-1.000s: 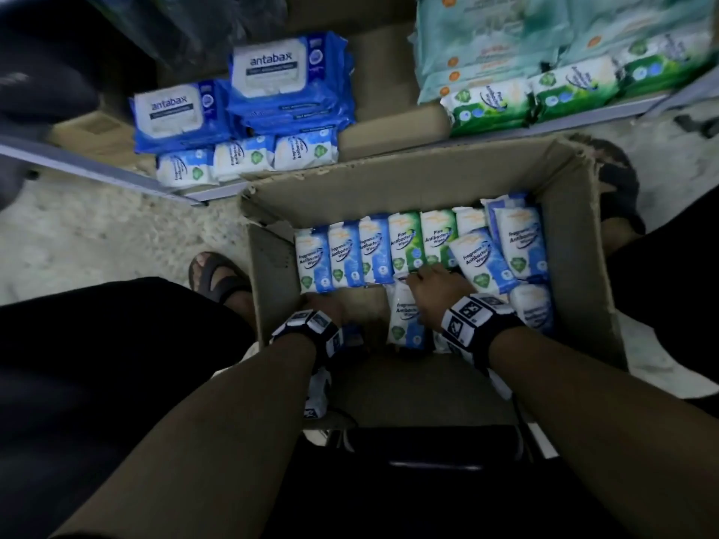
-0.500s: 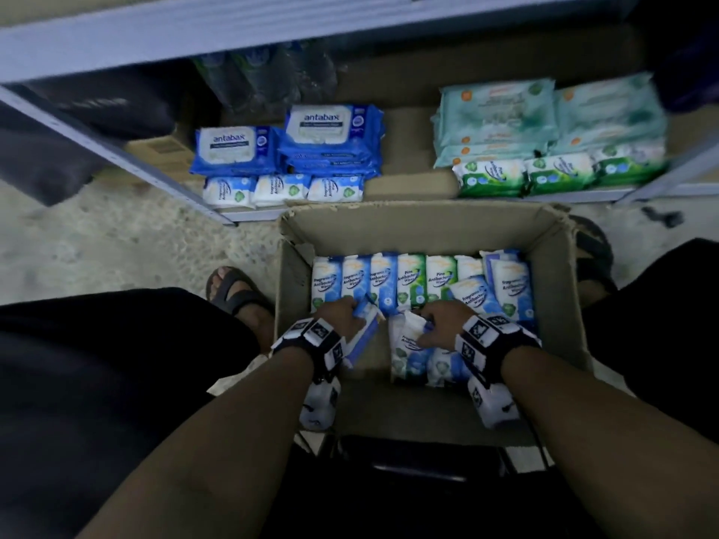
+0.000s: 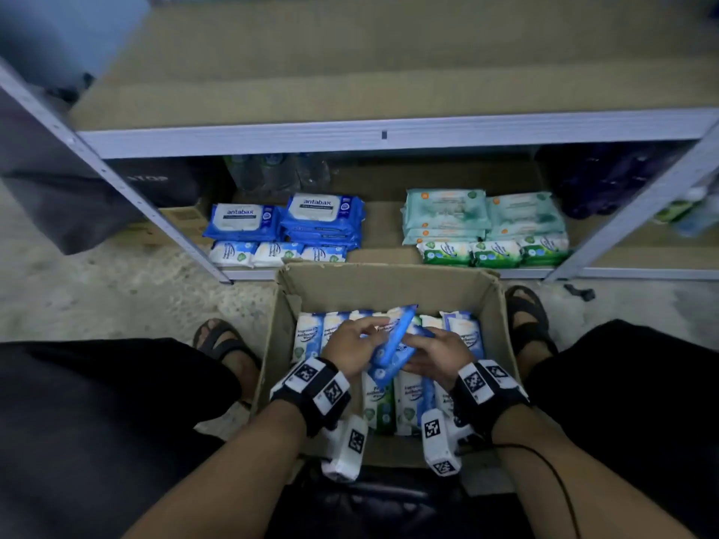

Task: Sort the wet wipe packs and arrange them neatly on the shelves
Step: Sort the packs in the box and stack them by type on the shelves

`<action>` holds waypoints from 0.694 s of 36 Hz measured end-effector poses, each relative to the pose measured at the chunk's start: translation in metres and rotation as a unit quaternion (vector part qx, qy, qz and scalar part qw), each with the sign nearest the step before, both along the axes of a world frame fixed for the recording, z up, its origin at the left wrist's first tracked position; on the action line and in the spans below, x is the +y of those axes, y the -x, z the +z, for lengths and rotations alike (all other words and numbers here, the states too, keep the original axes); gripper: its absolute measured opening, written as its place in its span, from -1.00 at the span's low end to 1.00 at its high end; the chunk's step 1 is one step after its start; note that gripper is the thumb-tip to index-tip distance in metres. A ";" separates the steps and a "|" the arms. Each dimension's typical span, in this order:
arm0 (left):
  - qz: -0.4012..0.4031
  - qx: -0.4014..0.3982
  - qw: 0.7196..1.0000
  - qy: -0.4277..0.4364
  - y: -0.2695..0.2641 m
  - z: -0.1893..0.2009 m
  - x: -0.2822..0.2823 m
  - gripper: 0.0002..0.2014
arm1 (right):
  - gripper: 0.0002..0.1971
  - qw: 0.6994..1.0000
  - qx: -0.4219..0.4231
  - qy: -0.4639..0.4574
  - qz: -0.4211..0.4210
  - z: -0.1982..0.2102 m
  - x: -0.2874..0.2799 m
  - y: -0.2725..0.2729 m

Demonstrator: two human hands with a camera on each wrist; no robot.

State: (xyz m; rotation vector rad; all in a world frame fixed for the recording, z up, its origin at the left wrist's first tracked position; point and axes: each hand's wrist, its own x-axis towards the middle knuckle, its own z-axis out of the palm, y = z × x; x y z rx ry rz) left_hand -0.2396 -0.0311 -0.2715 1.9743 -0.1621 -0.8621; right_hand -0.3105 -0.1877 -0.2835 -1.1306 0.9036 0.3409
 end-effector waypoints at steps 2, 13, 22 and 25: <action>-0.017 -0.032 0.999 -0.004 0.003 -0.001 0.002 -0.71 | -0.77 1.000 0.003 0.001 -0.020 0.004 -0.004 0.000; 0.021 0.057 0.997 0.049 -0.004 0.009 0.004 -0.56 | -0.80 0.995 0.000 -0.048 -0.088 0.029 -0.007 0.002; 0.005 0.078 0.996 0.034 0.002 0.004 0.006 -0.49 | -0.72 0.999 -0.039 0.012 -0.002 0.023 0.000 0.010; 0.024 0.106 0.994 0.024 0.002 0.004 0.004 -0.50 | -0.74 0.999 -0.041 0.009 -0.002 0.021 0.001 0.012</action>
